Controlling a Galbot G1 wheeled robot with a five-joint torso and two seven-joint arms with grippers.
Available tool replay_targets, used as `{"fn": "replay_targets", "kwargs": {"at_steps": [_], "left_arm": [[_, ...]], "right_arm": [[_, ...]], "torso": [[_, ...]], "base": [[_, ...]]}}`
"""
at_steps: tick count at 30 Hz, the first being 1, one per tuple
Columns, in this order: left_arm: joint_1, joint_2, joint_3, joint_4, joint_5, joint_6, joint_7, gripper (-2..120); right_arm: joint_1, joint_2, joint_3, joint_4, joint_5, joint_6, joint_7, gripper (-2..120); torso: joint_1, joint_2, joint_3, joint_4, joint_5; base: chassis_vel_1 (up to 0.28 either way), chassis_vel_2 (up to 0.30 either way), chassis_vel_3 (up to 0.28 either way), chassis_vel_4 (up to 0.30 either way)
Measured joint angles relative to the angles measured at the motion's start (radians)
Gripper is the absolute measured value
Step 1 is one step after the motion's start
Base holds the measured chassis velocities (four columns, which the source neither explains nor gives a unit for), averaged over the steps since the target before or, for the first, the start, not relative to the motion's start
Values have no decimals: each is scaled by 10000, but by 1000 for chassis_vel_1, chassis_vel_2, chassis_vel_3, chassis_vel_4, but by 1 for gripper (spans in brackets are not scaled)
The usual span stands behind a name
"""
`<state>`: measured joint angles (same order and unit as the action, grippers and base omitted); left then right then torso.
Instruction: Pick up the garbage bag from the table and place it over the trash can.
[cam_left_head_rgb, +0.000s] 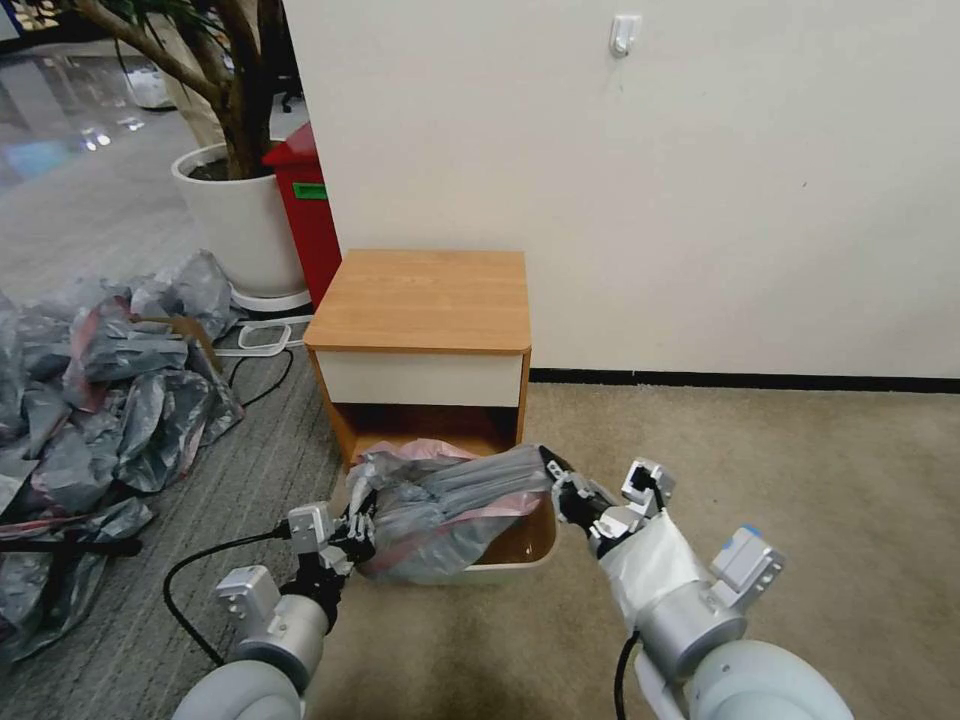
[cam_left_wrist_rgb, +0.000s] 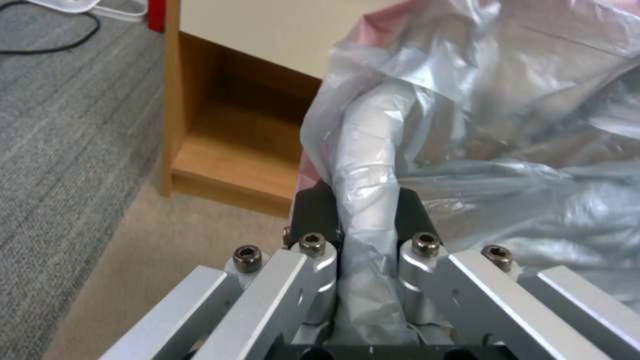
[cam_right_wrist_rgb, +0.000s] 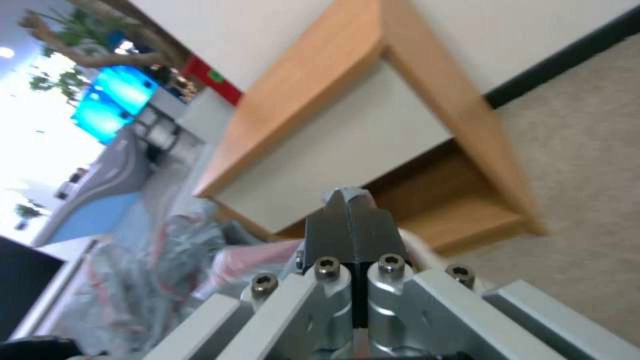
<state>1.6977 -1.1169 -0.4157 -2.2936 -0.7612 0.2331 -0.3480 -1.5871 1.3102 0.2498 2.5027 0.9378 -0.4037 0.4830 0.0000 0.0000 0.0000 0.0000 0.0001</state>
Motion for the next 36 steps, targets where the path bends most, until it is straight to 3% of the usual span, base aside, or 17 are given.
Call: {"fn": "replay_targets", "kwargs": {"at_steps": [18,24,36], "left_arm": [[-152,33,-148,-64,-418,3,-154,7],[-558,434,-237,187,-56,-298,308,7],[-974,1022,-593,453,433,-1431,1431,7]], "right_arm": [[-498,-40,313,-18,-485,216,-86,3],[-704,-492,128,-24,-999,76,-1259,30],[-166,-1001,675,-29,-722,464,-1398,73]], "torso": [[0,0,0,1,-1],[0,0,0,0,-2],[0,0,0,0,-1]], "base": [[0,0,0,0],[0,0,0,0],[0,0,0,0]]}}
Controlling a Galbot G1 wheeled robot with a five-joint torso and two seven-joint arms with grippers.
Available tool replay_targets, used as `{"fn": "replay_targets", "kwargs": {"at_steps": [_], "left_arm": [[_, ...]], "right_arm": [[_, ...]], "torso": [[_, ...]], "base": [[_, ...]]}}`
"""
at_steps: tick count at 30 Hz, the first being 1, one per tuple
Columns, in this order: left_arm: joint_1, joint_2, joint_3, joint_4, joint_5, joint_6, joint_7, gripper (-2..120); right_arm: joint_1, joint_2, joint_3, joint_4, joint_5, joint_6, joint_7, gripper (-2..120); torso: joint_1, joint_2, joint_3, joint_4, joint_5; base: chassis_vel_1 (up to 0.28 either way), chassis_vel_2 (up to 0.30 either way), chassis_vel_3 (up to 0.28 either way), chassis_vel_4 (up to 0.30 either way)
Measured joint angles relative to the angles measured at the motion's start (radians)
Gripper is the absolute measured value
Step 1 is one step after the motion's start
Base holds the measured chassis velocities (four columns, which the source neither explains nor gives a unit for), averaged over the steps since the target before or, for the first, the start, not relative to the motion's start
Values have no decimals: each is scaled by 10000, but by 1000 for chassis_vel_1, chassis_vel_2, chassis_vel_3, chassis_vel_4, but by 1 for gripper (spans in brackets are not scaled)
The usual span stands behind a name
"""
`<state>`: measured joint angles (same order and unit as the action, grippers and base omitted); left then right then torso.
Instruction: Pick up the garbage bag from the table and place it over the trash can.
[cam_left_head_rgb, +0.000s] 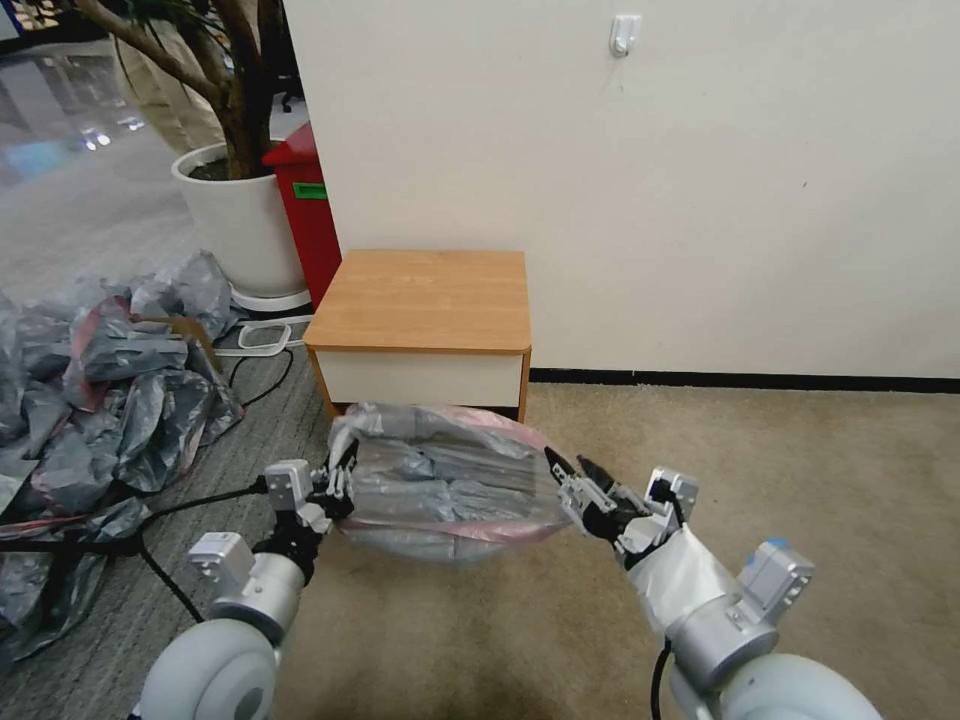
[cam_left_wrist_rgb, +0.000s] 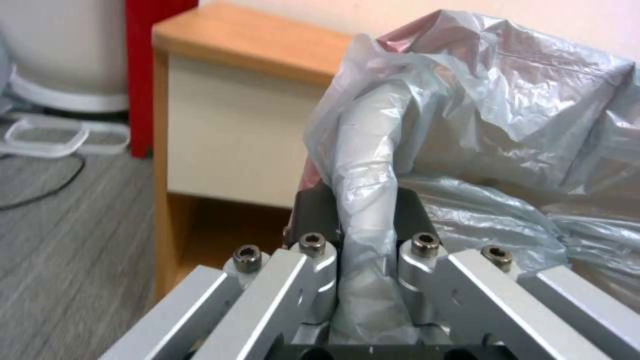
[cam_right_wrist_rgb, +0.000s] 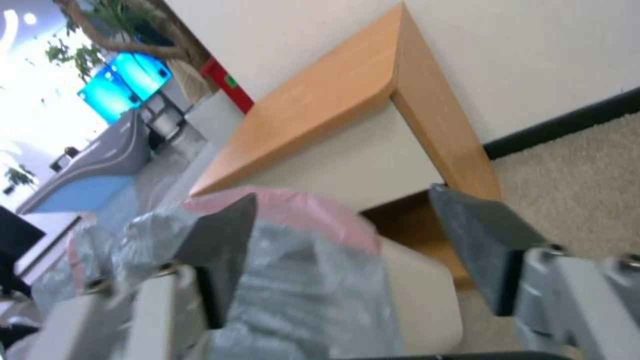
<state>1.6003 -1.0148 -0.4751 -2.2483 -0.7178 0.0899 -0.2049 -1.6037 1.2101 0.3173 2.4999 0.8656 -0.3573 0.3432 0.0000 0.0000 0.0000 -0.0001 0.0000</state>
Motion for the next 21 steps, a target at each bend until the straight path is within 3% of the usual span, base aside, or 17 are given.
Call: {"fn": "replay_targets", "kwargs": {"at_steps": [4,7,14,21], "left_arm": [[-1,81,-26,2,0,-132,233,7],[-25,199,-47,32,24,-258,457,7],[-108,311,-170,41,31,-360,661,7],[-92,272,-241,65,6,-413,728,7]], "right_arm": [[544,-274,231,0,901,-11,162,85],[1499,-1124,366,1,2162,-258,231,97],[2480,-2186,283,-260,3739,-764,189,100],[2579,-2169,208,-719,4554,-1037,188,97]], "torso": [[0,0,0,0,0],[0,0,0,1,1],[-1,0,1,2,1],[0,0,0,0,1]], "base": [[0,0,0,0],[0,0,0,0],[0,0,0,0],[0,0,0,0]]}}
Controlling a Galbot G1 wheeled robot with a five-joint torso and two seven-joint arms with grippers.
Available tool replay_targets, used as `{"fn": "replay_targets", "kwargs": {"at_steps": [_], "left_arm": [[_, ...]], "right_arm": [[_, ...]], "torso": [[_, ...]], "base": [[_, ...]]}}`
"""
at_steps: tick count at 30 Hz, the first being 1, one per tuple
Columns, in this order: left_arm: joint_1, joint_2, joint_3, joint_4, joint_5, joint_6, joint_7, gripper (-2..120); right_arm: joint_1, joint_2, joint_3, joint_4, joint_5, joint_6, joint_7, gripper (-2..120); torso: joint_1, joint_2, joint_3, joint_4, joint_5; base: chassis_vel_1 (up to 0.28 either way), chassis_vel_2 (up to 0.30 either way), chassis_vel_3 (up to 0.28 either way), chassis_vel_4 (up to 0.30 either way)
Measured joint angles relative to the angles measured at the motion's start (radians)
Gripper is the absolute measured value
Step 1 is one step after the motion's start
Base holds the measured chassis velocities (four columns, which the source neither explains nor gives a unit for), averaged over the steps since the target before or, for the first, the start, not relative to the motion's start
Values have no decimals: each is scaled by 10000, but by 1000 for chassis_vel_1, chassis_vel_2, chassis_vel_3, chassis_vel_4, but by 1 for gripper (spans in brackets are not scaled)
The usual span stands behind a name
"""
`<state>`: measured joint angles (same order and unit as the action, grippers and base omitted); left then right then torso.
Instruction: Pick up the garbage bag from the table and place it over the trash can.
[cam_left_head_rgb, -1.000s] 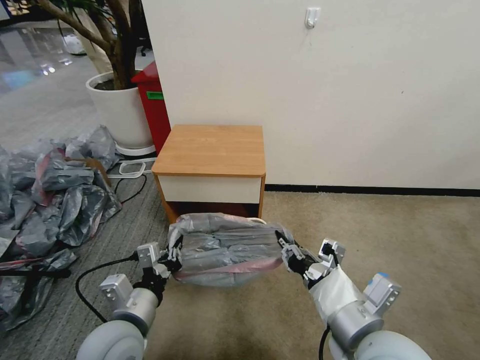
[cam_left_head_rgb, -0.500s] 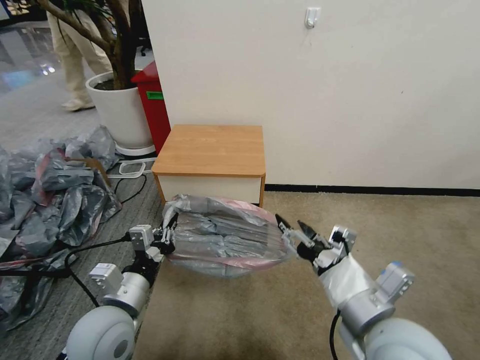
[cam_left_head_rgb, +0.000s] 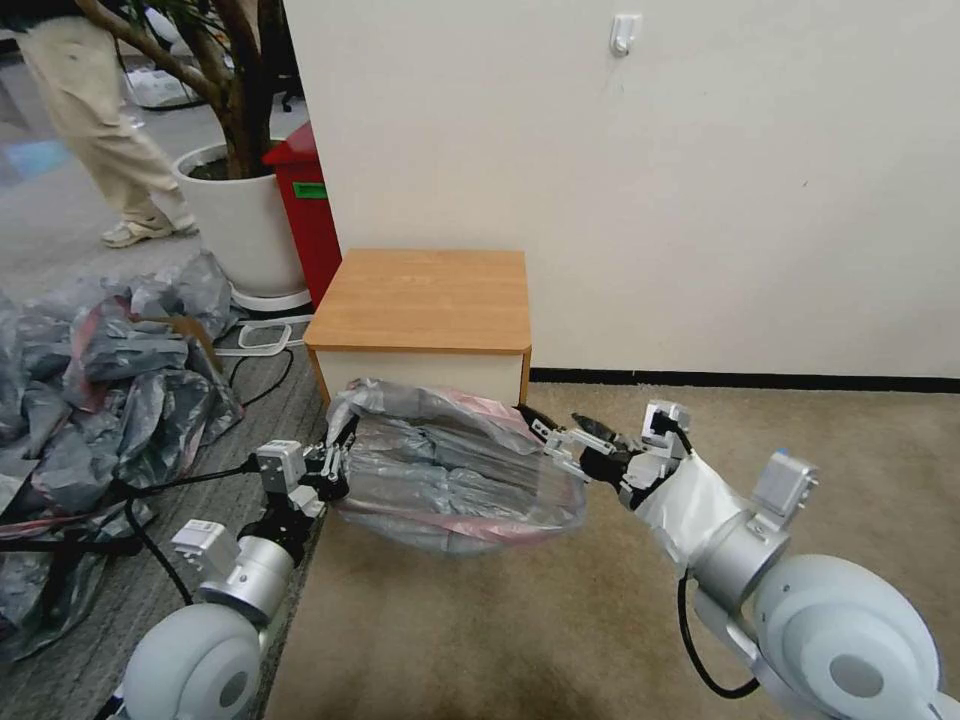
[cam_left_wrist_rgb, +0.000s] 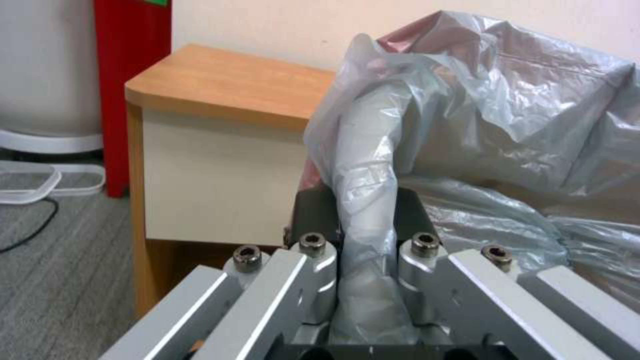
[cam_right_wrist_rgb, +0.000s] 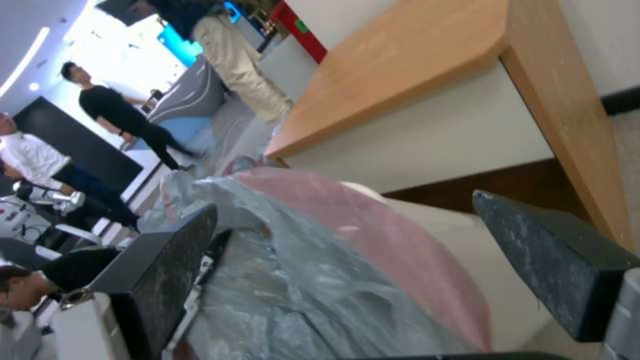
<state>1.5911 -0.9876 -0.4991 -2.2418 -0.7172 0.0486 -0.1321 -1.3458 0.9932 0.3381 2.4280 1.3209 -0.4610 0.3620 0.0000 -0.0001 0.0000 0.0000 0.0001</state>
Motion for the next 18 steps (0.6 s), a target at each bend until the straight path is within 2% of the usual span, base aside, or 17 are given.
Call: {"fn": "replay_targets", "kwargs": {"at_steps": [5,7,9,12,13,15,17,18], "left_arm": [[3,-11,-6,13,-15,-11,9,7],[-14,-9,-7,42,-38,-12,10,7],[-24,-5,-7,57,-53,-12,10,7],[-66,8,2,110,-145,-12,9,7],[-66,8,2,110,-145,-12,9,7],[-98,14,21,143,-202,-10,9,7],[-115,21,29,165,-223,-5,9,7],[-134,27,37,186,-236,1,8,7]], "right_arm": [[-21,81,-44,-175,40,-51,0,92],[-59,144,-55,-209,40,-56,0,82],[-82,171,-57,-218,34,-57,0,79],[-199,269,-64,-248,-31,-57,0,64],[-199,269,-64,-248,-31,-57,0,64],[-273,319,-71,-246,-65,-55,0,53],[-303,339,-77,-241,-81,-46,0,50],[-332,372,-88,-229,-111,-31,0,43]], "torso": [[0,0,0,0,0],[0,0,0,0,-1],[0,0,0,0,-1],[0,0,-1,0,0],[0,0,-1,0,0],[0,0,-1,0,-2],[0,1,0,0,-1],[0,0,-1,0,-2]], "base": [[0,0,0,0],[0,0,0,0],[0,0,0,0],[0,0,0,0],[0,0,0,0],[0,0,0,0],[0,0,0,0],[0,0,0,0]]}}
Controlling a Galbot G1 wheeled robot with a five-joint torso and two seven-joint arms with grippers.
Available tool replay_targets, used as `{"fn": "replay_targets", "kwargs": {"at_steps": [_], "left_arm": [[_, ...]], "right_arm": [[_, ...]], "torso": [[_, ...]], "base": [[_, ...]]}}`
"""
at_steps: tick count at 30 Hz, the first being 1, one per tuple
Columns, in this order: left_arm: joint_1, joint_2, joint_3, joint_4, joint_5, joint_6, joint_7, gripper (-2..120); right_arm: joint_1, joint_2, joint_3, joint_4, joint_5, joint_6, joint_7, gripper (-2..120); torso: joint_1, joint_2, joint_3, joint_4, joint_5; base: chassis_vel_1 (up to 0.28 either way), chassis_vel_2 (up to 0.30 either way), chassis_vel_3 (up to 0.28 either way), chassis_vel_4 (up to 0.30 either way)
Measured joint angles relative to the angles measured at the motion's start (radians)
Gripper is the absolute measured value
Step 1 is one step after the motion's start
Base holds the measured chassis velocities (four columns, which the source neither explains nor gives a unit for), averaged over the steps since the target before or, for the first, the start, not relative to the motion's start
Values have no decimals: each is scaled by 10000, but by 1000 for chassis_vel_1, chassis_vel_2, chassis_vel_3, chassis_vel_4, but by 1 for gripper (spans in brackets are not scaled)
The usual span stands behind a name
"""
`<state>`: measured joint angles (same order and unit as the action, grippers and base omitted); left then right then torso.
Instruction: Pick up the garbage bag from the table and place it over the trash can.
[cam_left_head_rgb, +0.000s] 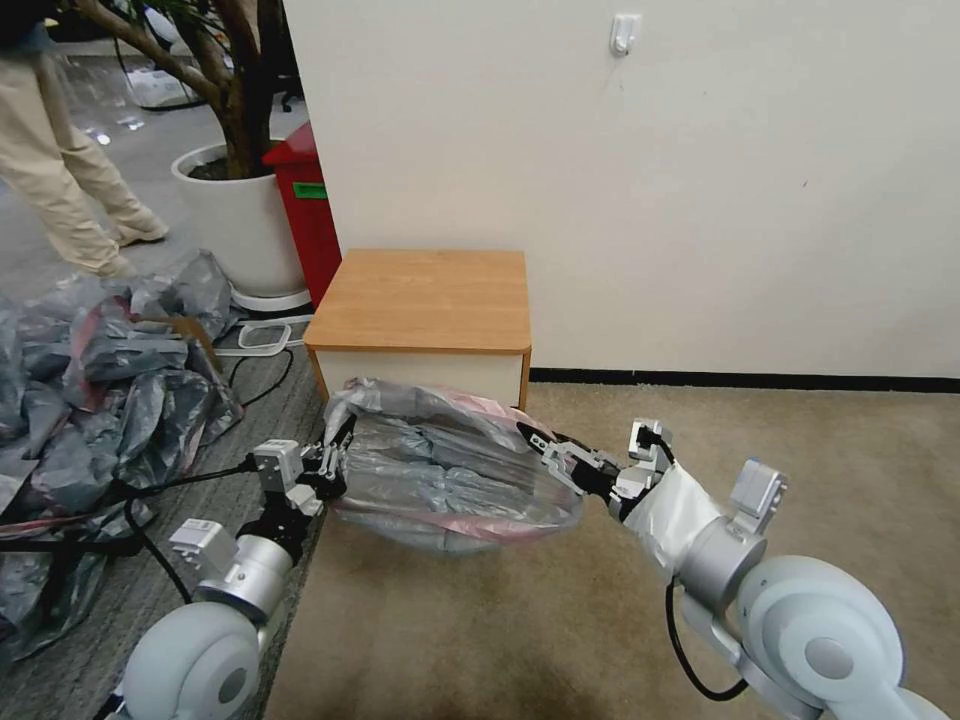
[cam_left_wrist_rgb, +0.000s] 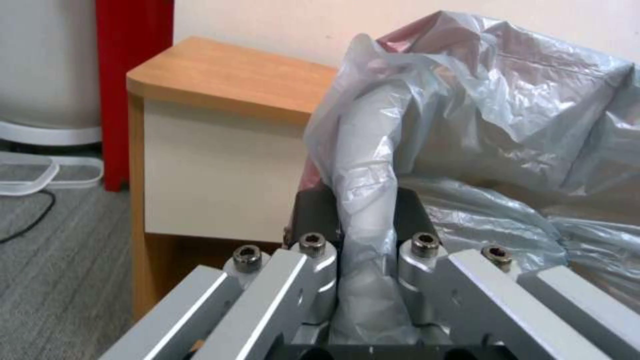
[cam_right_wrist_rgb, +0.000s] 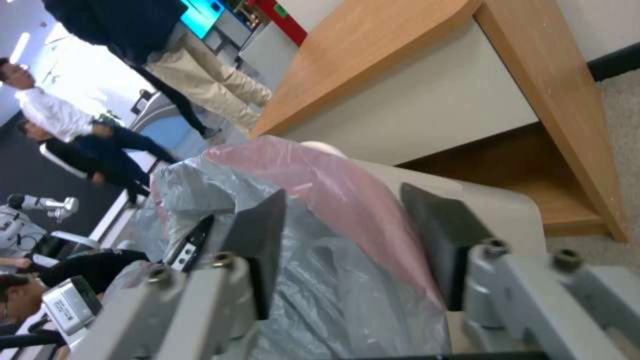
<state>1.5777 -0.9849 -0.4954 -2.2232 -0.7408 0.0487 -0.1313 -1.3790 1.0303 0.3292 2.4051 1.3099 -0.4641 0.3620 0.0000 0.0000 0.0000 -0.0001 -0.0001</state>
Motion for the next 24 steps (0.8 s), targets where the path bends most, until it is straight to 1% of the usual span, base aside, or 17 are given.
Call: {"fn": "replay_targets", "kwargs": {"at_steps": [3,5,6,8,10,11,12,24], "left_arm": [[-19,10,5,30,-18,10,-2,7],[-19,10,5,30,-18,10,-2,7],[-24,23,6,60,-40,20,-7,7],[-22,26,8,70,-45,33,-6,7],[-19,26,8,72,-46,34,-6,7],[-8,25,11,72,-54,41,-7,7],[-3,20,13,73,-60,43,-6,7],[86,-3,26,23,-71,50,77,7]], "right_arm": [[-22,63,-22,28,-62,25,0,33],[-22,63,-22,28,-62,25,0,33],[-44,132,-60,53,-183,86,0,24],[-78,183,-79,82,-255,157,0,14],[-89,196,-80,87,-287,170,0,12],[-111,232,-81,99,-353,197,-4,4],[-120,256,-81,101,-394,208,-6,0],[192,317,-41,71,-432,366,-18,0]], "torso": [[0,0,0,0,0],[0,0,0,0,0],[0,0,0,0,0],[0,0,0,0,0],[0,0,0,0,0],[0,0,0,0,1],[0,0,0,0,0],[0,0,0,0,0]], "base": [[0,0,0,0],[0,0,0,0],[0,0,0,0],[0,0,0,0],[0,0,0,0],[0,0,0,0],[0,0,0,0],[0,0,0,0]]}}
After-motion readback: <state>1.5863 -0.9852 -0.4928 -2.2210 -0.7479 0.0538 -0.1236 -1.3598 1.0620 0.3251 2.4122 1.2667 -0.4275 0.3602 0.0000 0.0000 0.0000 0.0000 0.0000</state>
